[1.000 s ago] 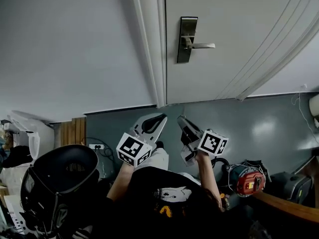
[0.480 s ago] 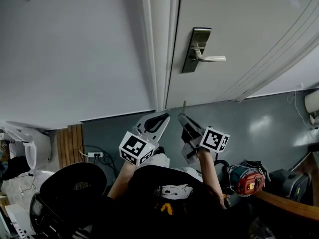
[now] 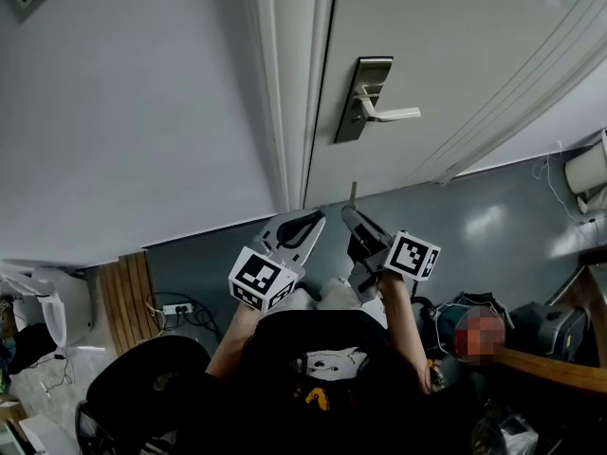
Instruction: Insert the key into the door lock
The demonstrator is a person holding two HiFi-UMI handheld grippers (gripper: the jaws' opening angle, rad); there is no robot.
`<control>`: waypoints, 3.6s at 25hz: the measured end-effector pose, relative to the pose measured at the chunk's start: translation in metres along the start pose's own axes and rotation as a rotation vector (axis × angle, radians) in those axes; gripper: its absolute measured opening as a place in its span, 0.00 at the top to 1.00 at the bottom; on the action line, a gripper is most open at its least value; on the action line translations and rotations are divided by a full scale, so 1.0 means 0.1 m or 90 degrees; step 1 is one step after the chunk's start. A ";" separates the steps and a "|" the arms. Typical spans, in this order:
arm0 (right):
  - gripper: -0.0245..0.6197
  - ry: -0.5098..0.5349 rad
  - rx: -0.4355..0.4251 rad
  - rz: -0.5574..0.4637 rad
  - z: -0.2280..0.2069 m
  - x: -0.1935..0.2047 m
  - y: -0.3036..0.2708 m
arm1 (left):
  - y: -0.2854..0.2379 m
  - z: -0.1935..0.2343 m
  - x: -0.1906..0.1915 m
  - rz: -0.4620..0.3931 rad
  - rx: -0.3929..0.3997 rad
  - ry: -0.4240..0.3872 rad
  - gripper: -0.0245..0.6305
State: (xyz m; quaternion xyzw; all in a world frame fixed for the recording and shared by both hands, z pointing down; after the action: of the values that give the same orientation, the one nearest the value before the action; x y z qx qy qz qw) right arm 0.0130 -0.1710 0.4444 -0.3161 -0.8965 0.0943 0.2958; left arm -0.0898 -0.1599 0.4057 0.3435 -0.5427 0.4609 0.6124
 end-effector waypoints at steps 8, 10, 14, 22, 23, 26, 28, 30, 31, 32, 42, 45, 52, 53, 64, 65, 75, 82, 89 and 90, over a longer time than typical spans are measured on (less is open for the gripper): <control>0.93 -0.039 -0.023 -0.008 -0.15 -0.30 -0.20 | -0.26 0.15 -0.01 0.016 0.010 -0.009 0.93; 0.93 -0.044 -0.035 -0.003 -0.17 -0.38 -0.26 | -0.33 0.23 -0.05 0.015 0.003 -0.012 0.93; 0.93 -0.049 -0.033 0.012 -0.32 -0.65 -0.48 | -0.55 0.48 -0.12 0.013 -0.006 -0.009 0.93; 0.93 -0.079 -0.056 0.035 -0.49 -0.87 -0.69 | -0.78 0.64 -0.18 0.015 -0.016 -0.021 0.93; 0.93 -0.091 -0.064 0.040 -0.52 -0.88 -0.73 | -0.81 0.66 -0.18 0.016 -0.016 -0.023 0.93; 0.93 -0.123 -0.087 0.053 -0.54 -0.89 -0.80 | -0.85 0.67 -0.20 0.019 -0.017 -0.030 0.93; 0.93 -0.138 -0.099 0.058 -0.55 -0.90 -0.82 | -0.86 0.68 -0.21 0.020 -0.019 -0.033 0.93; 0.93 -0.147 -0.108 0.060 -0.57 -0.93 -0.87 | -0.88 0.71 -0.21 0.022 -0.022 -0.035 0.93; 0.93 -0.150 -0.111 0.061 -0.58 -0.96 -0.90 | -0.89 0.74 -0.21 0.024 -0.023 -0.036 0.93; 0.93 -0.150 -0.115 0.060 -0.60 -0.98 -0.92 | -0.90 0.76 -0.20 0.025 -0.025 -0.038 0.93; 0.93 -0.150 -0.151 0.064 -0.72 -1.14 -1.14 | -0.92 0.87 -0.10 0.018 -0.044 -0.050 0.93; 0.93 -0.163 -0.162 0.063 -0.74 -1.17 -1.18 | -0.91 0.89 -0.06 0.019 -0.046 -0.050 0.93; 0.93 -0.206 -0.195 0.076 -0.76 -1.19 -1.22 | -0.95 0.90 -0.08 0.013 -0.043 -0.053 0.93; 0.93 -0.211 -0.199 0.079 -0.76 -1.20 -1.22 | -0.96 0.90 -0.09 0.012 -0.042 -0.054 0.93; 0.93 -0.307 -0.247 0.077 -0.84 -1.28 -1.18 | -1.01 0.88 -0.13 0.015 -0.037 -0.058 0.93; 0.93 -0.311 -0.245 0.073 -0.85 -1.29 -1.17 | -1.01 0.88 -0.14 0.015 -0.038 -0.058 0.93; 0.93 -0.348 -0.232 0.054 -0.88 -1.32 -1.15 | -1.06 0.85 -0.13 0.019 -0.033 -0.057 0.93; 0.93 -0.391 -0.235 0.067 -0.87 -1.32 -1.15 | -1.14 0.82 -0.14 0.023 -0.026 -0.055 0.93; 0.93 -0.407 -0.230 0.082 -0.84 -1.32 -1.13 | -1.20 0.79 -0.16 0.030 -0.020 -0.052 0.93; 0.93 -0.398 -0.227 0.081 -0.84 -1.32 -1.14 | -1.21 0.80 -0.15 0.030 -0.019 -0.052 0.93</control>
State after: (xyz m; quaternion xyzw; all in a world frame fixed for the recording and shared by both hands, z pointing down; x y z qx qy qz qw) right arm 0.0872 -0.3437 0.4907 -0.3734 -0.9246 0.0470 -0.0588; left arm -0.0037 -0.2774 0.4143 0.3400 -0.5820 0.4530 0.5835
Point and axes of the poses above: the fingertips, and each gripper's own axes: y backward along the fingers, z to its left, x out of its underside, the point moved 3 cm from there along y, backward along the fingers, and after that the axes turned 12 degrees about x, right-handed, at the moved point
